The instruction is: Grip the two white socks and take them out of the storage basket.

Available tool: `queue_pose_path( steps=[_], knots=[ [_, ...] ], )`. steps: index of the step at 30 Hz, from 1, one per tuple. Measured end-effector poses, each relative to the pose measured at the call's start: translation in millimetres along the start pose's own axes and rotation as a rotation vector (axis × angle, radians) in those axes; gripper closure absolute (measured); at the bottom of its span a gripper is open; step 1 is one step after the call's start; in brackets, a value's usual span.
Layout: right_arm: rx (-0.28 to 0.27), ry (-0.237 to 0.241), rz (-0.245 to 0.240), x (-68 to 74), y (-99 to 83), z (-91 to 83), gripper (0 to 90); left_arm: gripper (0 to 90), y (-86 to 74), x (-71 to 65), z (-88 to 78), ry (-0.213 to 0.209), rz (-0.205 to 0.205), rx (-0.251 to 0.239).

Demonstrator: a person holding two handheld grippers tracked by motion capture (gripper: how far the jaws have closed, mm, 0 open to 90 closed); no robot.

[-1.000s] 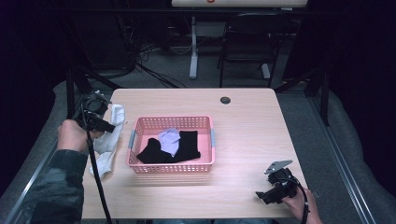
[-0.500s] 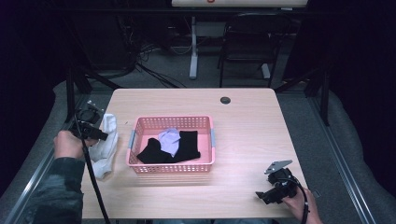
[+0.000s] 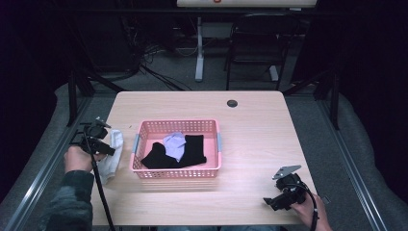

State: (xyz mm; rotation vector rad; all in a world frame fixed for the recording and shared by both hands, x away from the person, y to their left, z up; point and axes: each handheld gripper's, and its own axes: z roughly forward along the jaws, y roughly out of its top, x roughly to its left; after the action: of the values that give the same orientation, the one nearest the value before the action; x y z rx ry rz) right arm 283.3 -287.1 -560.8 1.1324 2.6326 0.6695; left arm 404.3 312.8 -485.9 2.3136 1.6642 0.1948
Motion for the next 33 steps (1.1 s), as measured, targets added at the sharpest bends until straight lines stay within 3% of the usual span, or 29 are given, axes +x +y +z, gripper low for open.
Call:
queue_pose_path(
  steps=[10,17,24,29,33],
  knots=[
    [-0.002,-0.005,0.002,0.6,-0.1,0.4,4.8,83.9,-5.1,3.5,27.0,-0.007,-0.029,0.025],
    [-0.003,-0.004,0.001,0.6,-0.2,0.2,4.8,76.7,-7.1,5.9,33.1,-0.007,-0.047,0.041],
    [-0.002,-0.004,0.000,0.6,-0.1,0.2,4.7,50.5,-11.5,8.2,20.3,-0.003,-0.051,-0.001],
    [0.001,0.000,-0.001,0.0,0.0,-0.3,4.7,28.2,-18.6,6.7,-0.6,0.007,-0.062,-0.064],
    [-0.002,-0.008,0.002,0.8,0.0,0.2,4.7,15.2,-25.0,-1.3,-21.8,0.022,-0.037,-0.110]
  ],
)
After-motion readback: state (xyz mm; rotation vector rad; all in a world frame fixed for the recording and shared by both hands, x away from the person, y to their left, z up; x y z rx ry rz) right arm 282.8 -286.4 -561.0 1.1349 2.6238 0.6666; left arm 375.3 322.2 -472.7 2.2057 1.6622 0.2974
